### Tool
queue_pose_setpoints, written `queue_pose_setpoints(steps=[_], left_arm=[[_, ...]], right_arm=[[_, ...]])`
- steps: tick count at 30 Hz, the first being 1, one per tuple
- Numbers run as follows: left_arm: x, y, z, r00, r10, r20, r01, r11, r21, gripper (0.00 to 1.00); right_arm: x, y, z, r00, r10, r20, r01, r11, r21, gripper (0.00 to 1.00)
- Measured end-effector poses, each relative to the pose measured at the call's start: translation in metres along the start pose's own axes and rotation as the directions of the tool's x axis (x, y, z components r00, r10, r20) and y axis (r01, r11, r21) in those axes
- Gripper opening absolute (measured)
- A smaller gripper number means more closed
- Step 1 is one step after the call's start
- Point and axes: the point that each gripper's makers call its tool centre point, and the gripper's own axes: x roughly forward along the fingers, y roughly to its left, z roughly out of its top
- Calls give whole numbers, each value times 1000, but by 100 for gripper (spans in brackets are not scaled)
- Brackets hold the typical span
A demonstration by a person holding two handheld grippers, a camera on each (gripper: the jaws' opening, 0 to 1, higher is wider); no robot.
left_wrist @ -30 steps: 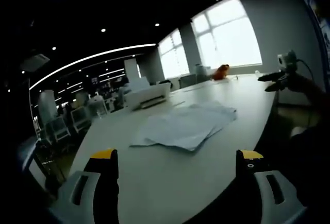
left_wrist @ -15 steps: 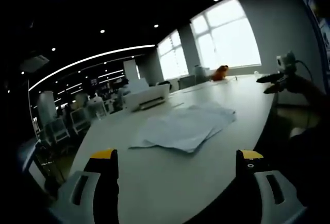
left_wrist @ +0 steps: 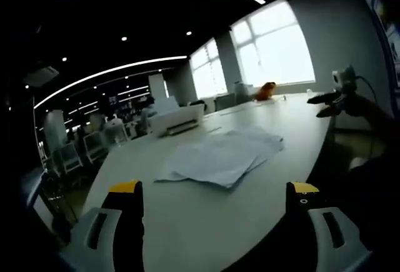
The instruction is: Organize the stack of printing papers by aligning and flattening the scattered papers on the table
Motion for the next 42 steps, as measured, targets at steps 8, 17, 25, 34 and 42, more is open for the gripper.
queue_pose_setpoints(steps=[8, 17, 25, 34, 42], left_arm=[[-1, 1, 0, 1000, 4, 0, -4, 1000, 4, 97], [-2, 1, 1, 1000, 3, 2, -3, 1000, 5, 97], [-4, -1, 3, 1000, -4, 6, 4, 1000, 4, 97], [-4, 2, 0, 1000, -2, 1, 2, 1000, 2, 97], [-5, 1, 2, 1000, -4, 3, 4, 1000, 5, 97]], right_arm=[[5, 6, 2, 1000, 16, 1, -16, 1000, -5, 85], [11, 10, 4, 999, 33, -1, -33, 999, -11, 85], [19, 17, 9, 999, 50, 5, -50, 999, -20, 85], [28, 24, 5, 997, 70, -18, -71, 997, -40, 85], [32, 26, 9, 997, 78, -12, -78, 996, -41, 85]])
